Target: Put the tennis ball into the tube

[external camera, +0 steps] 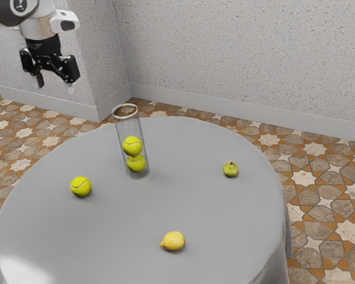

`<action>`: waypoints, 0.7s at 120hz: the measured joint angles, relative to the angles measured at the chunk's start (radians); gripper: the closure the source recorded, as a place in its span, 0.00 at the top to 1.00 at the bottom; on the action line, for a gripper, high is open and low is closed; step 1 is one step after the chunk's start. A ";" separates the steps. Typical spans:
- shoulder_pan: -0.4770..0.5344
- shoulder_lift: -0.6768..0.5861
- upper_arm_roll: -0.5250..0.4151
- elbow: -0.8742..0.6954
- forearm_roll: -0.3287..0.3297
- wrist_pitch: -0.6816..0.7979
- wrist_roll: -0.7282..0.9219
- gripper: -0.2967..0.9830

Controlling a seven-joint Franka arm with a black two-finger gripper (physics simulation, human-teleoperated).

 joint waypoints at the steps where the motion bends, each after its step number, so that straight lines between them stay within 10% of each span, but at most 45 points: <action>1: -0.002 0.000 0.000 0.000 0.000 0.000 0.000 0.77; 84: 0.015 0.072 0.024 -0.446 -0.109 0.281 -0.041 0.77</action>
